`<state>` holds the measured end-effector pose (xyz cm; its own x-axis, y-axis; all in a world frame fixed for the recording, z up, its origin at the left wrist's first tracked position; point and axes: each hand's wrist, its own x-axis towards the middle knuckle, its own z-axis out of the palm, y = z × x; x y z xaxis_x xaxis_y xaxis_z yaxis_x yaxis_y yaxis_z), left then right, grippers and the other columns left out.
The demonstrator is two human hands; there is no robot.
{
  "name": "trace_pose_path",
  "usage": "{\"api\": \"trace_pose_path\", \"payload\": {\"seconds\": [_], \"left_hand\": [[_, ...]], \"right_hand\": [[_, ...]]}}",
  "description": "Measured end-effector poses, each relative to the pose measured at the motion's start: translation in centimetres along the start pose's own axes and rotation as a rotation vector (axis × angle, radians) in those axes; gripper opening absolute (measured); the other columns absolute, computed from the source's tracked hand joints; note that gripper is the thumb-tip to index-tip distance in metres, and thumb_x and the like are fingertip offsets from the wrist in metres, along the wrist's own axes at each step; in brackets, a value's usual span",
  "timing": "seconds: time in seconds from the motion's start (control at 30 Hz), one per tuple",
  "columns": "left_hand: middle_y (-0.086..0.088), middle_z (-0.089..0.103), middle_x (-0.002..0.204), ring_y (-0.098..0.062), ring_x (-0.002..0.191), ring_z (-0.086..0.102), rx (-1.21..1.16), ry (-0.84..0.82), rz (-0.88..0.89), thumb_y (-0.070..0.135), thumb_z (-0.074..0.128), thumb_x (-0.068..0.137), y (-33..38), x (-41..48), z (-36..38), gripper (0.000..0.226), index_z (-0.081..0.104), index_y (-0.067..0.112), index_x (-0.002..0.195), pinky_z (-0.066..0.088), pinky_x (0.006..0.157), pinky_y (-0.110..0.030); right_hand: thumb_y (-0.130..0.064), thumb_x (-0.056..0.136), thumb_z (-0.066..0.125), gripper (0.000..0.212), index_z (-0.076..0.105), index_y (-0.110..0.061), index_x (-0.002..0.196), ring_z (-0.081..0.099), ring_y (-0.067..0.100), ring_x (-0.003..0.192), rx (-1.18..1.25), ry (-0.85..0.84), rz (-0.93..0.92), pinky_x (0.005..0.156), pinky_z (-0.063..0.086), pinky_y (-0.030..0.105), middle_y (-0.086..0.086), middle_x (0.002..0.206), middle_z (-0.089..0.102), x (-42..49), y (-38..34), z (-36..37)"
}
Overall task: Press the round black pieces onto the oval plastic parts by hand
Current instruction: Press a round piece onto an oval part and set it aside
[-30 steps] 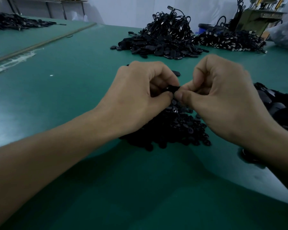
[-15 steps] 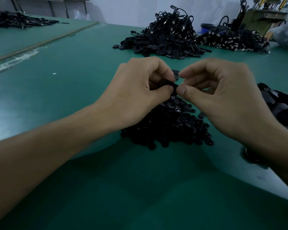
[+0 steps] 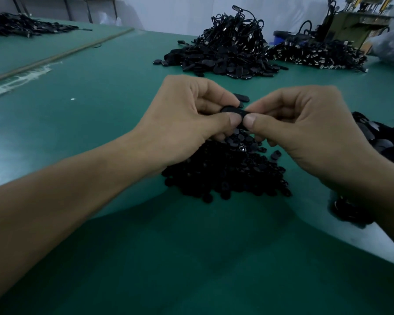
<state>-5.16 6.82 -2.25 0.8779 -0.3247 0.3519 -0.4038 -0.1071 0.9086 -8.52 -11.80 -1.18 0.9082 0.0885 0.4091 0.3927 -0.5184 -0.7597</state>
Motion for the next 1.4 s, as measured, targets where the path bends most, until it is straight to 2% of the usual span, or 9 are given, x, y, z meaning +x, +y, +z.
{"api": "trace_pose_path", "payload": {"seconds": [0.33, 0.57, 0.8, 0.9, 1.03, 1.13, 1.2, 1.3, 1.4], "left_hand": [[-0.006, 0.076, 0.075, -0.016, 0.065, 0.074, 0.073, 0.0, 0.054, 0.003, 0.079, 0.083, 0.4, 0.0, 0.2, 0.012, 0.072, 0.012, 0.088, 0.063, 0.068, -0.029], [-0.006, 0.076, 0.073, -0.014, 0.06, 0.072, 0.148, -0.015, 0.055, 0.003, 0.079, 0.083, 0.4, 0.8, 0.2, 0.012, 0.072, 0.013, 0.086, 0.061, 0.064, -0.024], [-0.004, 0.075, 0.069, -0.012, 0.059, 0.071, 0.165, 0.007, 0.046, 0.003, 0.077, 0.085, 0.2, 3.3, -0.4, 0.012, 0.071, 0.013, 0.084, 0.057, 0.061, -0.02], [-0.003, 0.075, 0.069, -0.017, 0.068, 0.074, 0.229, 0.09, -0.034, 0.006, 0.077, 0.087, -1.0, 5.6, -1.5, 0.012, 0.07, 0.015, 0.083, 0.06, 0.068, -0.024], [-0.008, 0.074, 0.073, -0.017, 0.067, 0.073, 0.293, 0.211, -0.171, 0.003, 0.075, 0.087, -3.2, 8.0, -2.7, 0.015, 0.07, 0.015, 0.081, 0.059, 0.065, -0.021], [-0.008, 0.073, 0.071, -0.016, 0.063, 0.069, 0.342, 0.258, -0.238, 0.003, 0.075, 0.087, -4.6, 8.9, -3.1, 0.011, 0.071, 0.011, 0.081, 0.061, 0.064, -0.021], [-0.01, 0.073, 0.072, -0.014, 0.058, 0.067, 0.381, 0.289, -0.254, 0.004, 0.076, 0.086, -5.2, 9.3, -3.1, 0.01, 0.072, 0.011, 0.08, 0.06, 0.061, -0.019], [-0.015, 0.073, 0.079, -0.013, 0.055, 0.066, 0.37, 0.341, -0.315, 0.002, 0.077, 0.085, -5.4, 9.9, -3.0, 0.008, 0.071, 0.005, 0.088, 0.058, 0.055, -0.016], [-0.019, 0.07, 0.097, -0.022, 0.066, 0.071, 0.294, 0.36, -0.378, -0.003, 0.078, 0.082, -5.3, 10.5, -2.9, 0.017, 0.065, 0.005, 0.087, 0.06, 0.057, -0.022]], "right_hand": [[-0.016, 0.084, 0.074, 0.008, 0.072, -0.019, 0.077, 0.055, 0.002, 0.053, -0.007, 0.007, 0.037, 0.052, 0.046, 0.015, -0.008, 0.061, 0.068, 0.1, -0.7, -0.3], [-0.01, 0.089, 0.072, 0.012, 0.073, -0.021, 0.085, 0.065, -0.001, 0.059, -0.037, -0.075, -0.012, 0.058, 0.05, 0.011, -0.006, 0.074, 0.074, 0.0, -0.4, -1.0], [-0.003, 0.097, 0.059, 0.024, 0.073, -0.022, 0.1, 0.071, 0.0, 0.073, -0.016, -0.031, 0.008, 0.066, 0.054, 0.013, -0.009, 0.087, 0.077, 0.7, 0.1, -2.4], [-0.005, 0.095, 0.058, 0.027, 0.072, -0.028, 0.094, 0.069, -0.005, 0.072, -0.266, 0.038, 0.053, 0.064, 0.053, 0.011, -0.011, 0.08, 0.076, 1.3, 1.5, -4.2], [-0.004, 0.085, 0.058, 0.029, 0.075, -0.026, 0.079, 0.055, -0.013, 0.049, -0.606, -0.117, 0.178, 0.043, 0.035, 0.002, -0.017, 0.062, 0.071, 1.4, 2.6, -6.9], [-0.018, 0.08, 0.066, 0.02, 0.074, -0.032, 0.069, 0.056, -0.015, 0.054, -0.719, -0.197, 0.225, 0.046, 0.037, 0.004, -0.026, 0.061, 0.067, 1.5, 2.4, -8.2], [-0.036, 0.073, 0.073, 0.006, 0.074, -0.041, 0.069, 0.059, -0.011, 0.059, -0.743, -0.29, 0.273, 0.055, 0.042, 0.014, -0.025, 0.064, 0.068, 1.5, 1.9, -8.9], [-0.064, 0.058, 0.077, 0.027, 0.068, -0.051, 0.08, 0.062, -0.004, 0.057, -0.748, -0.482, 0.38, 0.058, 0.042, 0.024, -0.018, 0.067, 0.071, 1.0, 1.0, -9.1], [-0.069, 0.051, 0.077, 0.038, 0.065, -0.053, 0.083, 0.063, -0.002, 0.058, -0.775, -0.545, 0.407, 0.06, 0.045, 0.026, -0.016, 0.069, 0.071, 0.8, 0.6, -8.5]]}}
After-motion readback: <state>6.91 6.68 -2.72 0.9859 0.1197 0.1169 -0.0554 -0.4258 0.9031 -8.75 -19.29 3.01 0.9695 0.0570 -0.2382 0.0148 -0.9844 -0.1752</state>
